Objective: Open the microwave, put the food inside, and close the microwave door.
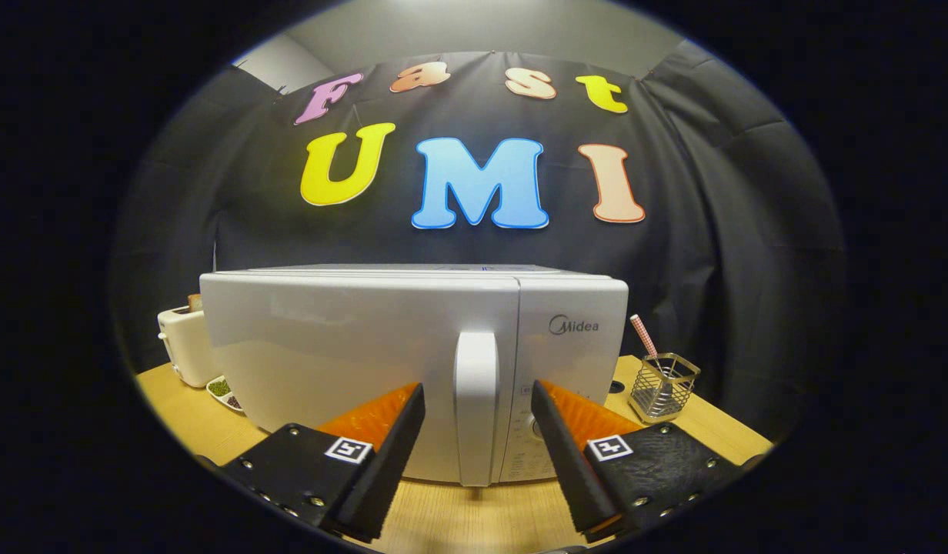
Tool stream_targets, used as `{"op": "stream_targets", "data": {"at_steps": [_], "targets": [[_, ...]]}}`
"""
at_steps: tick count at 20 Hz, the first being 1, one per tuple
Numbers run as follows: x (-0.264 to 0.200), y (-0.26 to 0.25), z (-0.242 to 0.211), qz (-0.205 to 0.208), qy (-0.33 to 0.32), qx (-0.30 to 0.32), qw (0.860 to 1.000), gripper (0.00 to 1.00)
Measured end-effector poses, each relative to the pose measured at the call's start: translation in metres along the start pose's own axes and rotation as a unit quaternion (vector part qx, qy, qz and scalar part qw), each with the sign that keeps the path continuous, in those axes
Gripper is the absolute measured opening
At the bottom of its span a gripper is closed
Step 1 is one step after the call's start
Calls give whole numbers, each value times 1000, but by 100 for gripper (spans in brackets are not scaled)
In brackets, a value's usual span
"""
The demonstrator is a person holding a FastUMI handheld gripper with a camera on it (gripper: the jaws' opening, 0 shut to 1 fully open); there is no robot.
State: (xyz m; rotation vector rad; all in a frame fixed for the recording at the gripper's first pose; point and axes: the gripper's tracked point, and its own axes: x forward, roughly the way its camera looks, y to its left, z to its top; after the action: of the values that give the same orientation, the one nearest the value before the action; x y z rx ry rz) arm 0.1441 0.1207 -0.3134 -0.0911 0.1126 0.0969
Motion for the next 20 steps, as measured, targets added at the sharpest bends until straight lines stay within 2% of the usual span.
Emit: {"op": "stream_targets", "data": {"at_steps": [1,2,4,6,7,8,9,16,17,20], "targets": [[-3,3,0,5,-8,0,1000,75],[-1,1,-6,-12,-11,-13,1000,72],[-3,5,-6,-19,-17,-26,999,30],[3,4,-7,-19,-10,5,1000,22],[1,5,-6,-21,-6,3,1000,13],[3,5,-8,-25,-1,-5,1000,13],[-2,5,-6,-23,0,-12,1000,8],[-4,5,-10,-15,19,15,1000,8],[-7,7,-7,-16,22,12,1000,4],[-21,9,-9,-17,27,19,999,3]]}}
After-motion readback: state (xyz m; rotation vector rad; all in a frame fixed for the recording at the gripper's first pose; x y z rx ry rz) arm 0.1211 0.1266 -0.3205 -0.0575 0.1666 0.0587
